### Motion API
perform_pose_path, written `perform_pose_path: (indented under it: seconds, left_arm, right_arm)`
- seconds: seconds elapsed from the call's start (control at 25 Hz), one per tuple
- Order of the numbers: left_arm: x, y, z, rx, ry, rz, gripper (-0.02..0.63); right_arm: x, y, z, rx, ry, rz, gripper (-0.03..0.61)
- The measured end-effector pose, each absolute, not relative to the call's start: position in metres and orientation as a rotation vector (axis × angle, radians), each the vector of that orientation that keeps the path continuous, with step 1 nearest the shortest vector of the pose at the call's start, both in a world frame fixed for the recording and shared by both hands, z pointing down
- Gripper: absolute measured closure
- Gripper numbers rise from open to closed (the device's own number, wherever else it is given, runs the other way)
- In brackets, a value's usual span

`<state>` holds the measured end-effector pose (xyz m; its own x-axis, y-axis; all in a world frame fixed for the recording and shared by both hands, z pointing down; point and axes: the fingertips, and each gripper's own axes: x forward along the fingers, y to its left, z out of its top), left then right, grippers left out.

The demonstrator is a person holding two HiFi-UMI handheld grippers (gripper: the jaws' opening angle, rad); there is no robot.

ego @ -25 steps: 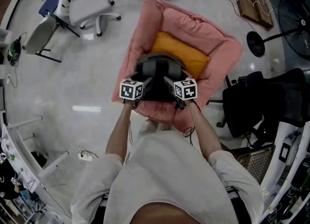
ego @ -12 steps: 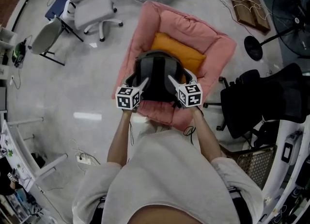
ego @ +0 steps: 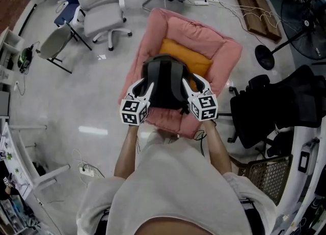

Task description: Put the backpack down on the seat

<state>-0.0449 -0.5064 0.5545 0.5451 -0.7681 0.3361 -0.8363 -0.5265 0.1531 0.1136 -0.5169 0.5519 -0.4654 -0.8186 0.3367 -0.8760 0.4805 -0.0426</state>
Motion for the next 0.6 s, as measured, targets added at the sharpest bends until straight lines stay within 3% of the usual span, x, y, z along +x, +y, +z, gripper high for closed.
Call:
perform_pose_path:
  seconds: [0.24, 0.44, 0.6]
  left_arm:
    - [-0.041, -0.481, 0.526, 2.542, -1.366, 0.301, 0.564]
    - [-0.035, -0.462, 0.515, 2.570, -1.358, 0.300, 0.584]
    - [-0.031, -0.452, 0.512, 2.563, -1.365, 0.291, 0.591]
  right_arm:
    - [0.118, -0.486, 0.526, 1.474, -2.477, 0.226, 0.488]
    - [0.124, -0.464, 0.504, 1.508, -2.507, 0.178, 0.570]
    - [0.130, -0.448, 0.500, 1.493, -2.505, 0.145, 0.580]
